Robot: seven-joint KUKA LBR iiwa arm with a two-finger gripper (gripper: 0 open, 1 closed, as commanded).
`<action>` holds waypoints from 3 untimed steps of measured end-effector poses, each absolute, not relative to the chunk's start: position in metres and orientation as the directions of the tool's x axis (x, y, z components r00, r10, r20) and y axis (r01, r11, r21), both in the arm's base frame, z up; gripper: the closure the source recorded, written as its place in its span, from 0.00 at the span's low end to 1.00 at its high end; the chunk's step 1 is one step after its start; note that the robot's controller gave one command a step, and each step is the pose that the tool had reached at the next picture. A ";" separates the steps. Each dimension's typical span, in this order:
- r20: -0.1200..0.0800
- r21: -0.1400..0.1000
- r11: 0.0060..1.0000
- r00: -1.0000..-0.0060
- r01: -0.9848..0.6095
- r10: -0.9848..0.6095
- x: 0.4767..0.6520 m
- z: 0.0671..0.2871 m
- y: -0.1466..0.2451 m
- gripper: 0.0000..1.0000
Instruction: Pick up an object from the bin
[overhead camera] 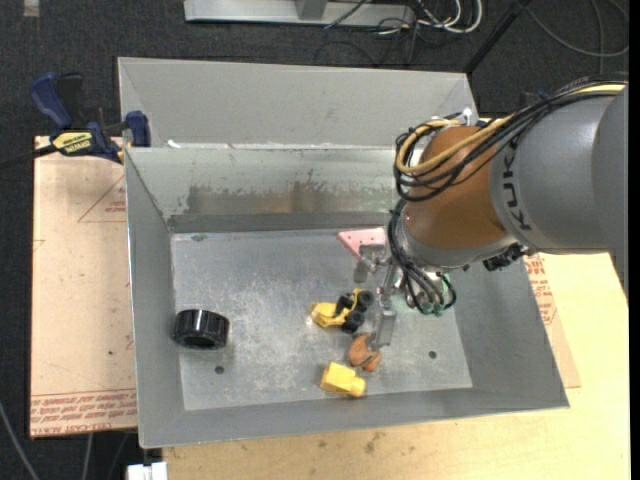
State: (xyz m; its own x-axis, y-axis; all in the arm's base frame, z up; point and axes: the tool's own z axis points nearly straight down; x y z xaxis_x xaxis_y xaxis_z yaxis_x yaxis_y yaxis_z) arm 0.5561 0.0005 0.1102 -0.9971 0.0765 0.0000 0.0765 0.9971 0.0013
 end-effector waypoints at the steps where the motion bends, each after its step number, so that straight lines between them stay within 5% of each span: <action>1: -0.002 0.001 0.966 -0.966 -0.259 -0.259 0.556 0.101 0.005 0.00; 2: -0.004 -0.001 0.906 -0.906 -0.424 -0.424 0.562 0.092 0.009 0.00; 3: -0.001 -0.005 0.974 -0.974 -0.227 -0.227 0.572 0.080 0.012 0.00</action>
Offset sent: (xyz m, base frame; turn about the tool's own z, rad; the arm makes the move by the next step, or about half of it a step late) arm 0.0175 0.0193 -0.0402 -0.0121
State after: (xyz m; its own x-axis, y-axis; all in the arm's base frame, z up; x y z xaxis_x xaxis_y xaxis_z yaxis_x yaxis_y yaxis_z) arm 0.5723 0.0124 0.0802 -0.9738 -0.2275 -0.0006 -0.2275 0.9738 -0.0048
